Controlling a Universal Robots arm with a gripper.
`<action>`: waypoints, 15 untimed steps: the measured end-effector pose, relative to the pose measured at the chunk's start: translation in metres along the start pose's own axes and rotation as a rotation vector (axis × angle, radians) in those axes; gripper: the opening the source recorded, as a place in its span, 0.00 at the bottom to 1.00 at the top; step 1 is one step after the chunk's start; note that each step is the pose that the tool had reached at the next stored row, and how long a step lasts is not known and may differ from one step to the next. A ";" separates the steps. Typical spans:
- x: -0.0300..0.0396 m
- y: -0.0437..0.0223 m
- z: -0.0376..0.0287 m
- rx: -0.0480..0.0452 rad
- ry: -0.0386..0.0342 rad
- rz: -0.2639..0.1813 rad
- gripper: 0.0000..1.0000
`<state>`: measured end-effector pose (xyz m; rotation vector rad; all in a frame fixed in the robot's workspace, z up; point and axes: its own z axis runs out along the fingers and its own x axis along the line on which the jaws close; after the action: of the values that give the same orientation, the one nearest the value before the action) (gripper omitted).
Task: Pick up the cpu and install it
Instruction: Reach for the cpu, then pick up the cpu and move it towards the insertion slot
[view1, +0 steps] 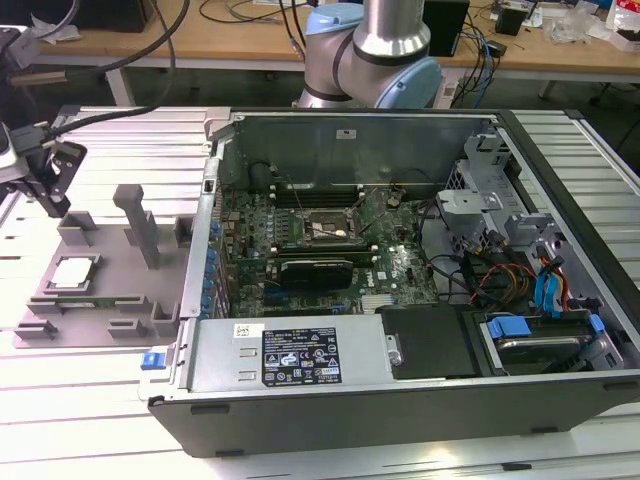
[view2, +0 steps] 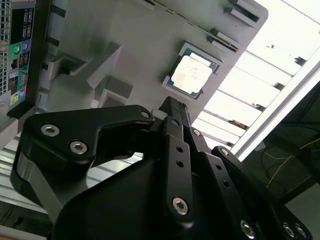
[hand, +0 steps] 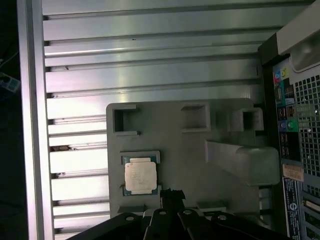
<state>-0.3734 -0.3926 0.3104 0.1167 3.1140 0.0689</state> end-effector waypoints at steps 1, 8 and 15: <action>0.0017 -0.0002 0.0015 0.0000 0.0000 0.000 0.11; 0.0023 -0.0002 0.0016 0.0000 0.0000 0.000 0.11; 0.0038 -0.0002 0.0030 -0.0001 -0.0001 0.000 0.11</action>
<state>-0.3772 -0.3924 0.3073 0.1167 3.1139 0.0690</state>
